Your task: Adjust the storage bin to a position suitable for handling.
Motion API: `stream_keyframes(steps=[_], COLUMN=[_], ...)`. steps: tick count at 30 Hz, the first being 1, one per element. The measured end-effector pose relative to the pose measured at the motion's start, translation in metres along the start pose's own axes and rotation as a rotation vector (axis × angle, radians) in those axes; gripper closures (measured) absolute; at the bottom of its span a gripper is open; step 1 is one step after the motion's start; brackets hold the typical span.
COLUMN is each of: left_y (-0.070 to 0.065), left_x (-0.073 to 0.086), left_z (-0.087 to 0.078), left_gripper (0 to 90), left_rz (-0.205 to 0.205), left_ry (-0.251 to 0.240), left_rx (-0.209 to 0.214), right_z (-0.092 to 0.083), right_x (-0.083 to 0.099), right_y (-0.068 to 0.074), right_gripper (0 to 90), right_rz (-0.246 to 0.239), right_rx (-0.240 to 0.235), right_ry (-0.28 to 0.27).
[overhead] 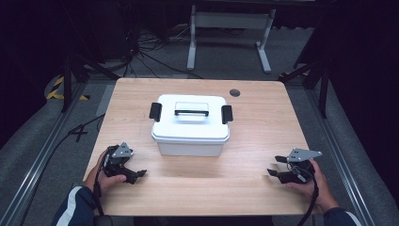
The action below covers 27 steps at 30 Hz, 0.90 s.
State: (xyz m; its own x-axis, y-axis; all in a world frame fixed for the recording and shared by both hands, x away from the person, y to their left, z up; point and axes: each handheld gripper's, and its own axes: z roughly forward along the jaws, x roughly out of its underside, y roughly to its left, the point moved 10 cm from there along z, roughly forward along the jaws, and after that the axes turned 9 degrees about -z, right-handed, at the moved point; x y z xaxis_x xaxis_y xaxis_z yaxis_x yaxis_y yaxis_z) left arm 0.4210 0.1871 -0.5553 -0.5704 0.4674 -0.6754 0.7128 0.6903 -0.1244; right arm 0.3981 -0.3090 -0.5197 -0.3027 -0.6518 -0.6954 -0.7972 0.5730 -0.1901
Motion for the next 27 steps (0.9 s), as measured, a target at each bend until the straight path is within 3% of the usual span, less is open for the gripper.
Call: stream_keyframes(steps=[4,5,8,12,27], left_y=[0.0,0.0,0.0,0.0,0.001], left_x=[0.0,0.0,0.0,0.0,0.0], left_z=[0.0,0.0,0.0,0.0,0.0], left_gripper=[0.1,0.1,0.1,0.2,0.2], left_rz=[0.0,0.0,0.0,-0.003,-0.001], left_ry=[0.001,0.0,0.0,-0.001,-0.002], left_rx=[0.0,0.0,-0.001,-0.007,-0.008], right_z=[-0.005,-0.009,-0.016,-0.022,-0.032], right_x=[-0.01,-0.017,-0.029,-0.038,-0.076], right_y=[-0.004,-0.003,-0.001,0.001,-0.011], right_gripper=[36.4,37.1,38.5,39.2,39.4], right_rz=[-0.012,-0.009,-0.042,-0.079,-0.141], right_rx=[0.0,-0.018,-0.013,-0.019,-0.008], right_ry=[-0.019,-0.036,-0.044,-0.034,-0.02])
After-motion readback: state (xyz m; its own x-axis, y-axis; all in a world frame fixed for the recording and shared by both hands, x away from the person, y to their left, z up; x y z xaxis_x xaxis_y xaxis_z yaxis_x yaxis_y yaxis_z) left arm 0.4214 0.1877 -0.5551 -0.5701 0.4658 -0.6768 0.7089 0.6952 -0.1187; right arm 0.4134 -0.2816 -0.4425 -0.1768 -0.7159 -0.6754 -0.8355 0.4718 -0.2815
